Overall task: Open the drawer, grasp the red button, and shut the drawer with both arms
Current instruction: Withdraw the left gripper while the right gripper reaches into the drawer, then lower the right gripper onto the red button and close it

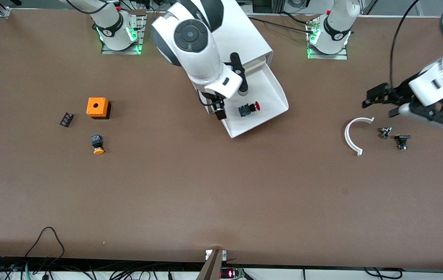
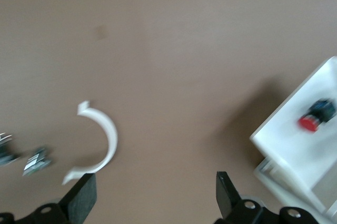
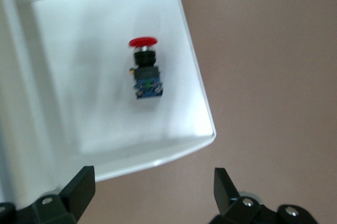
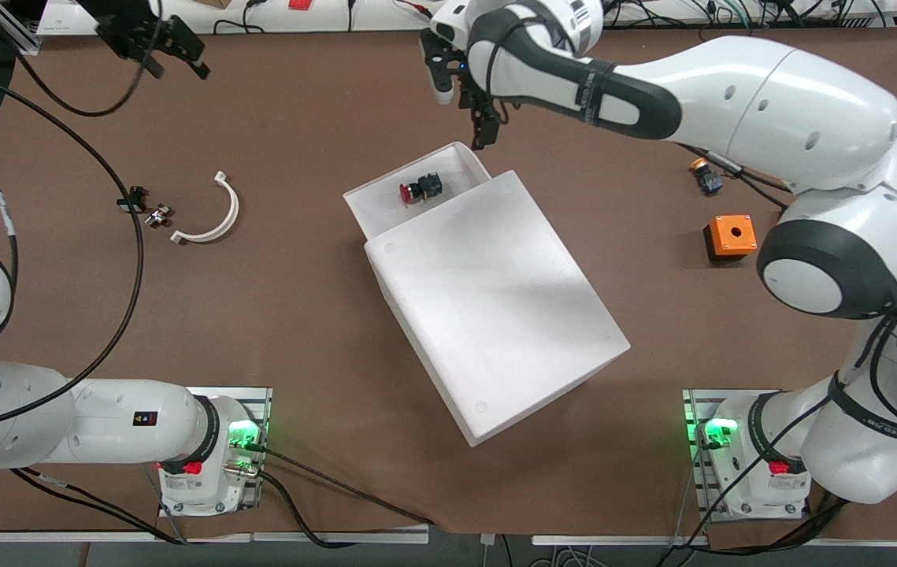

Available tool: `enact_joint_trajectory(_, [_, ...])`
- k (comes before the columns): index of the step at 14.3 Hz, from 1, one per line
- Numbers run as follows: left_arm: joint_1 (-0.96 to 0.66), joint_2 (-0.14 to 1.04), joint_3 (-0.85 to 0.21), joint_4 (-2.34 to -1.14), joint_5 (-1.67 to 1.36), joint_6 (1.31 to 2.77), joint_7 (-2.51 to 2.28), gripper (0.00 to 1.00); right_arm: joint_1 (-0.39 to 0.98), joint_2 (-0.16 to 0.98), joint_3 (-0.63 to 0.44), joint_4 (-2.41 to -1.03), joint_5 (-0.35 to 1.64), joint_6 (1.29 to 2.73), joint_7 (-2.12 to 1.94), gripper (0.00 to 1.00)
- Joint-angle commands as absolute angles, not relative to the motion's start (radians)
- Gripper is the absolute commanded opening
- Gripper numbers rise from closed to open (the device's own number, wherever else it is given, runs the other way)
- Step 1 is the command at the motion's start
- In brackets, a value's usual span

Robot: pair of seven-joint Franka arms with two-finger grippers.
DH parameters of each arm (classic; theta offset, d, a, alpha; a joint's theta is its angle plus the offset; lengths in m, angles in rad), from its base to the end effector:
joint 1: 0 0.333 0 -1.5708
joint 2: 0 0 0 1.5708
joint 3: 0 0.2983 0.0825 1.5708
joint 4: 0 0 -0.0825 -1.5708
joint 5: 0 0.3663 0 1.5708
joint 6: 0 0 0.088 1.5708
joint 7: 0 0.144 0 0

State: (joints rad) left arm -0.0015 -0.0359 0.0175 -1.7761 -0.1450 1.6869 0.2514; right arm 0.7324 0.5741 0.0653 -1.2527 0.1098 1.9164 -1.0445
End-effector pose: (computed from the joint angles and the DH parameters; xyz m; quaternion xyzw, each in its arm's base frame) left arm 0.5274 -0.0107 0.5065 0.9913 -0.1069 -0.0167 0.0749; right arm 0.4924 0.5077 0.3919 -0.6204 -0.7799 -0.0535 0.0637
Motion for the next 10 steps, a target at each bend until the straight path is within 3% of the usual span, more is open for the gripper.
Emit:
enact_joint_trajectory(1, [-0.025,0.001,0.015,-1.666,-0.025,1.608,0.174,1.0,0.762,0.67,0.061,-1.183,0.124,1.985,-1.023,1.0])
enact_joint_trajectory(10, [-0.017,0.023,0.012,-1.655,0.002,1.612,0.16,1.0,0.85,0.752,0.048,-1.167,0.069,1.985,-1.019,1.0])
